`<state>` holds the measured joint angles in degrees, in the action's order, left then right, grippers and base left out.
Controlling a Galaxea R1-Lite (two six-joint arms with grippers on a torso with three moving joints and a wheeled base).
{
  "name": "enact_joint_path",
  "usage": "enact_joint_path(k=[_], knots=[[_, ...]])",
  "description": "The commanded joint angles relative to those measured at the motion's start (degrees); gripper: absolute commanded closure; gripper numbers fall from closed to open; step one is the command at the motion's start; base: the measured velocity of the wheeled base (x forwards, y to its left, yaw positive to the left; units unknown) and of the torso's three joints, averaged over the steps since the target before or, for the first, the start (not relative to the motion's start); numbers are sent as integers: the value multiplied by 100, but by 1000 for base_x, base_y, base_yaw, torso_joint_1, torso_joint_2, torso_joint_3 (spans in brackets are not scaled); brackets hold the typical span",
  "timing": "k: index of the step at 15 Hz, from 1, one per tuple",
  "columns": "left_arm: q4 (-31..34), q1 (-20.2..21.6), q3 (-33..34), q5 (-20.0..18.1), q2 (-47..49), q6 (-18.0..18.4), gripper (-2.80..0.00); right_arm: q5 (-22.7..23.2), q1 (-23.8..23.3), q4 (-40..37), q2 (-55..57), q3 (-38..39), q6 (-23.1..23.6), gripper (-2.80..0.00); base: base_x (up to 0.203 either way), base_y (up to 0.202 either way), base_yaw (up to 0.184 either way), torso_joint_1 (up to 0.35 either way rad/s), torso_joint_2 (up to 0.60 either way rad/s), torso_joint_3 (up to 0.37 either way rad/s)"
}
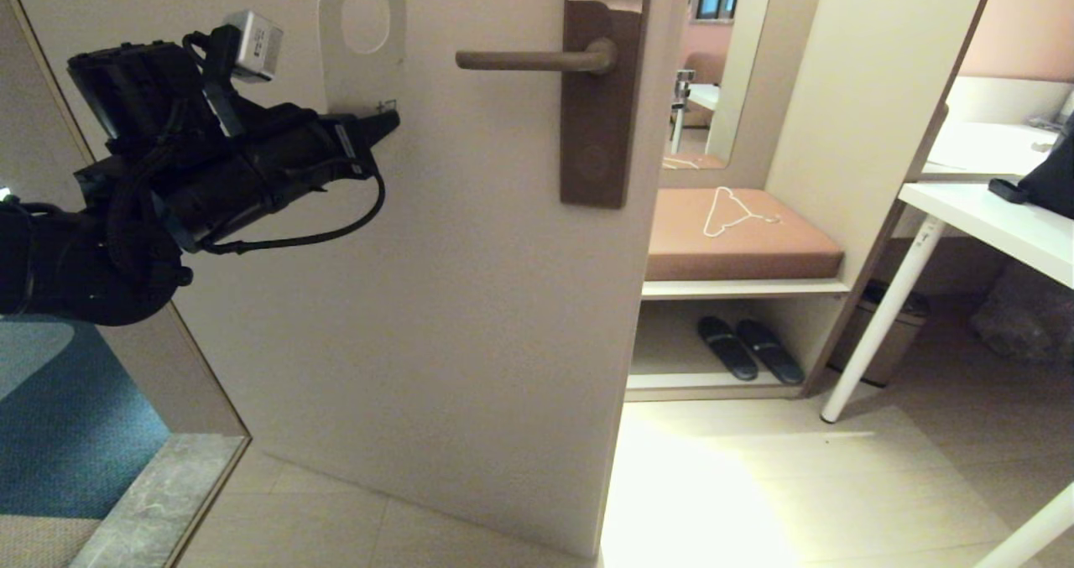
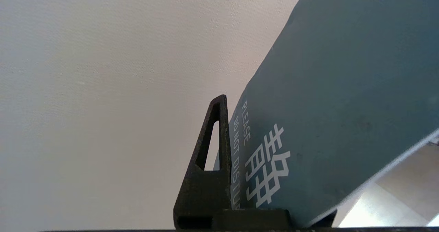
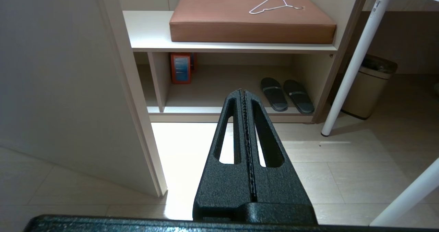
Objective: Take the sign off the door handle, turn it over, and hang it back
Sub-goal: Hang the sign back with the other side facing out
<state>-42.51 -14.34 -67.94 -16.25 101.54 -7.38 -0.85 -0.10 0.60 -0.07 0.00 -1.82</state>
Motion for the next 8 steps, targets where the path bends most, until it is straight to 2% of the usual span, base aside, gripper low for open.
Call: enact_joint_path(k=[1,8], knots=[[23,-121,8,10,-54,-1,0,-3,1,2,7,0,-3,0,0,0,0,0,0,0],[464,-395,-17,26,-222,86,0,-3,1,2,7,0,-3,0,0,0,0,0,0,0]])
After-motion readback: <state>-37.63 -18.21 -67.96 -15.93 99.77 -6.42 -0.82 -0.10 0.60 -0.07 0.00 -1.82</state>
